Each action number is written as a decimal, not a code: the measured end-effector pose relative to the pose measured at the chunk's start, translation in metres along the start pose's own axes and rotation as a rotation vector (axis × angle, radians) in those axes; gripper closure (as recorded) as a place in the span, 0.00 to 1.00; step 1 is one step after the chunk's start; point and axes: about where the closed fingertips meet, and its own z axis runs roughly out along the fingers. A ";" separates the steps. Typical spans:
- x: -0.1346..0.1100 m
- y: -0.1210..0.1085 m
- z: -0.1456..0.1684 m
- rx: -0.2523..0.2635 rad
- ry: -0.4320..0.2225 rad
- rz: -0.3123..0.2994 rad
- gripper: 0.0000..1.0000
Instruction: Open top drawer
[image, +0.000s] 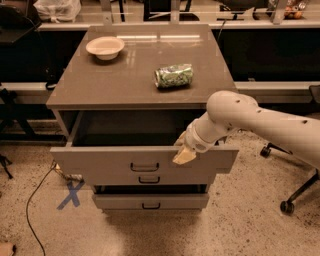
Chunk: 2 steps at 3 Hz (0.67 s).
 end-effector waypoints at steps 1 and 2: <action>0.000 0.000 0.000 0.000 0.000 0.000 1.00; 0.000 0.001 0.002 -0.004 0.000 -0.001 0.81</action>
Offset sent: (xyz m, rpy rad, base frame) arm 0.0000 0.0000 0.0000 0.0000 0.0000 0.0000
